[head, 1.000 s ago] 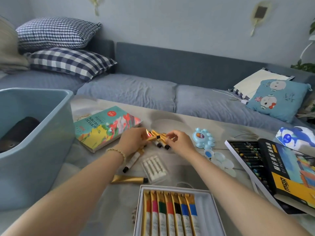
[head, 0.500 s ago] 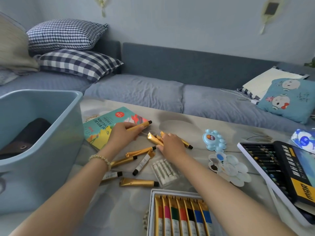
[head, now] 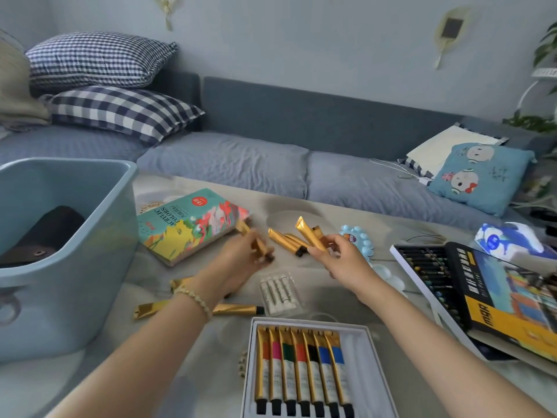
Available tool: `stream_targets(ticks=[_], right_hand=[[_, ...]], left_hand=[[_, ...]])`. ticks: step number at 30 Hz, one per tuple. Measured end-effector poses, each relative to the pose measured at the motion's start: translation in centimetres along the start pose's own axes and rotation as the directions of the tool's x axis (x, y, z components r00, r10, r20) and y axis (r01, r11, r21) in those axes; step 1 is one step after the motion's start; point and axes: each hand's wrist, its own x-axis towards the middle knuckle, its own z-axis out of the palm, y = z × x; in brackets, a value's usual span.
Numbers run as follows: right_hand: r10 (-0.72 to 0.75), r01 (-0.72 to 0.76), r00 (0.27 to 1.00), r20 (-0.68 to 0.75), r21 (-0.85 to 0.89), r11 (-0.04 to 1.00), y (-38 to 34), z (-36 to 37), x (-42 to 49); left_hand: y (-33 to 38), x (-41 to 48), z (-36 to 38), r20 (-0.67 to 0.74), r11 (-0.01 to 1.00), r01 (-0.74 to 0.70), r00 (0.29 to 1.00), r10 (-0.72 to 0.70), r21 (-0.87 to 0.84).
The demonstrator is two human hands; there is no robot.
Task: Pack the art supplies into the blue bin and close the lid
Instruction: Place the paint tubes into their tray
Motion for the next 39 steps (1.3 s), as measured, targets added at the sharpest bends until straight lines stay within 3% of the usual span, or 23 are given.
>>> stream_targets(ticks=[3,6,10,14,17,20,23,26,28,32,35,39], right_hand=[[-0.094,0.093,0.996,-0.004,-0.121,0.988,-1.1,-0.6,-2.6],[-0.123,0.126,0.992,0.029,-0.215,0.968,-1.3,-0.5,-4.3],[-0.172,0.181,0.983,0.059,-0.208,0.961,-0.9,-0.2,-6.2],[-0.119,0.128,0.99,0.077,-0.126,0.984,0.3,-0.5,-7.9],[-0.15,0.148,0.987,-0.06,-0.044,0.988,0.5,-1.4,-8.6],[-0.275,0.275,0.954,-0.116,-0.021,0.961,-0.1,-1.9,-9.4],[-0.368,0.365,0.929,-0.028,-0.073,0.928,-0.5,-1.7,-10.0],[-0.404,0.408,0.913,0.051,-0.097,0.908,-0.5,-1.6,-10.6],[-0.386,0.387,0.922,0.029,-0.022,0.922,-0.6,-2.0,-11.1],[-0.122,0.167,0.983,-0.141,0.378,0.91,0.2,-3.4,-11.1],[0.037,0.012,0.993,-0.109,0.417,0.909,2.1,-4.0,-11.1],[0.065,-0.029,0.997,-0.048,0.535,0.844,3.2,-4.3,-11.7]], left_hand=[[-2.5,-1.1,2.4,0.136,0.974,0.215,0.969,-0.204,-0.067],[-3.9,-2.2,3.8,0.163,0.988,0.136,0.976,-0.146,0.07],[-5.0,-3.5,5.0,0.061,0.968,0.022,0.997,-0.039,0.25],[-5.2,-4.7,4.9,-0.032,0.982,0.051,0.998,-0.046,0.18],[-5.1,-5.6,4.3,-0.048,0.978,0.181,0.983,-0.177,0.107],[-4.8,-7.0,4.7,0.028,0.943,0.315,0.947,-0.319,0.106],[-4.4,-8.0,5.6,0.135,0.929,0.366,0.92,-0.369,0.047],[-4.4,-8.1,5.9,0.155,0.946,0.314,0.934,-0.323,0.08],[-4.8,-7.6,5.6,0.131,0.964,0.238,0.958,-0.253,0.119],[-5.5,-6.7,4.6,0.077,0.931,-0.048,0.997,0.021,0.363],[-6.4,-6.9,3.9,0.118,0.865,-0.161,0.986,0.119,0.475],[-7.3,-7.1,3.4,0.132,0.862,-0.191,0.981,0.145,0.47]])
